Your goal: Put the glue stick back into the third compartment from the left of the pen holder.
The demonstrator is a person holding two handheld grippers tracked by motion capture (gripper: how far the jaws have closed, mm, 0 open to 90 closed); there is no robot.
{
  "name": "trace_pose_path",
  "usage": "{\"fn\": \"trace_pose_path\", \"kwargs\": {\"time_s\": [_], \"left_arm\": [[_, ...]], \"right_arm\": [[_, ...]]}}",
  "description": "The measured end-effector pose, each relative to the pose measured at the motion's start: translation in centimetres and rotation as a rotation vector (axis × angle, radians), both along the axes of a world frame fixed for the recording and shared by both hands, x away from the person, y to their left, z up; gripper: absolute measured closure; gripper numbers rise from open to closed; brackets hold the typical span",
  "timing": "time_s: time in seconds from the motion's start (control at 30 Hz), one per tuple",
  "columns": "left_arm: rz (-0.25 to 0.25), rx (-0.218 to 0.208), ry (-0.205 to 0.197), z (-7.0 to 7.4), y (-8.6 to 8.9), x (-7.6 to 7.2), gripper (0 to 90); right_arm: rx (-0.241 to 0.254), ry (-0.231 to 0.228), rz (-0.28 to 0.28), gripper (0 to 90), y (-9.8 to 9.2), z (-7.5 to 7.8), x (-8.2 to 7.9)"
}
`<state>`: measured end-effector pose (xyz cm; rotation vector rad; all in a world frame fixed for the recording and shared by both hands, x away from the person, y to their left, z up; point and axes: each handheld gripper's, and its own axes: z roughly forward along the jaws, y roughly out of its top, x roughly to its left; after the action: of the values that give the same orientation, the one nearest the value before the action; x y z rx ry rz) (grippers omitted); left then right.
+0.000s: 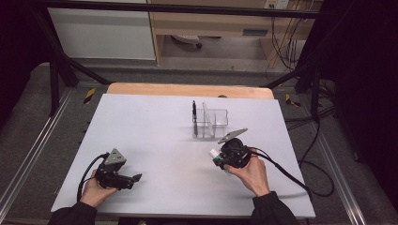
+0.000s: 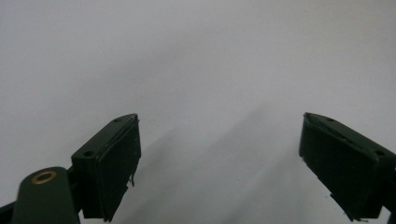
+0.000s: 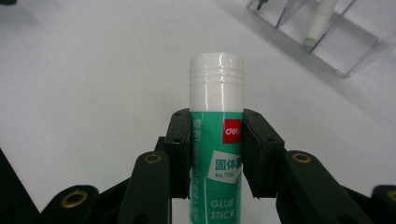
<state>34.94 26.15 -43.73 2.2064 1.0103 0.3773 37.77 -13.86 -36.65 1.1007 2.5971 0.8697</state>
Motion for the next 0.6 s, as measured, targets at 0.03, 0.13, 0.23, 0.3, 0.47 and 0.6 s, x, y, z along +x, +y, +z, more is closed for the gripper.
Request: {"fn": "trace_pose_path", "kwargs": {"time_s": [0.03,0.13,0.23,0.3,0.47,0.6], "left_arm": [[0.0,0.0,0.0,0.0,0.0,0.0,12.5],[0.001,-0.001,0.0,0.0,0.0,0.0,12.5],[0.003,-0.002,0.0,0.0,0.0,0.0,12.5],[0.002,-0.001,0.0,0.0,0.0,0.0,12.5],[0.001,0.0,0.001,0.0,0.0,0.0,12.5],[0.002,-0.001,-0.001,0.0,0.0,0.0,12.5]], "right_arm": [[0.011,-0.008,-0.011,66.3,-0.1,0.1,0.0],[0.046,-0.043,-0.025,66.2,-0.5,0.4,0.0],[0.081,-0.088,-0.051,66.3,-0.7,0.8,0.1],[0.111,-0.117,-0.067,66.3,-0.9,1.1,0.1],[0.178,-0.179,-0.102,66.3,-1.3,1.6,0.3],[0.23,-0.234,-0.141,66.2,-1.4,1.9,0.8]]}}
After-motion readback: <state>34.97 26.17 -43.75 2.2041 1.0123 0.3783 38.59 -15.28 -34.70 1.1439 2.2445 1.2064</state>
